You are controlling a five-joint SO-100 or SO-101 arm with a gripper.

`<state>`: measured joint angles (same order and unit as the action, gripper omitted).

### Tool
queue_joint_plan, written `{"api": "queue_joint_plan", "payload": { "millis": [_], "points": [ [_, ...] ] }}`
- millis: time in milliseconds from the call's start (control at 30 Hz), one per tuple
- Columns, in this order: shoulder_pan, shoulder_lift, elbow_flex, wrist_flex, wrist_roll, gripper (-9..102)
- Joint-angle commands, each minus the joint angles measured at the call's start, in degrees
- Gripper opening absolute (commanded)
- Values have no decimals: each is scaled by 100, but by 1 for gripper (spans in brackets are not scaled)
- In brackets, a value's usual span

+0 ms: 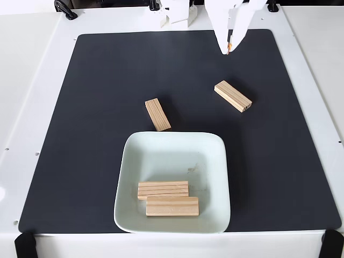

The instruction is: Pick up the wooden block and place them on the plate.

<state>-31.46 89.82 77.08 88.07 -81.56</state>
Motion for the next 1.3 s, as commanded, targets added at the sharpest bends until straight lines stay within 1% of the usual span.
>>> {"api": "queue_joint_plan", "payload": {
  "millis": [0,167,300,367,467,600,900,1067,1267],
  "points": [
    [0,114,0,149,-53,0],
    [79,114,580,53,-352,0],
    [246,114,1090,-738,-343,0],
    [281,114,1301,-1125,-396,4],
    [369,114,1389,-1512,-422,14],
    [387,35,1450,-1600,-642,22],
    [237,-483,1362,-1644,-721,23],
    [167,-747,1362,-2030,-729,23],
    [35,-844,1362,-2180,-729,23]
  ]
}}
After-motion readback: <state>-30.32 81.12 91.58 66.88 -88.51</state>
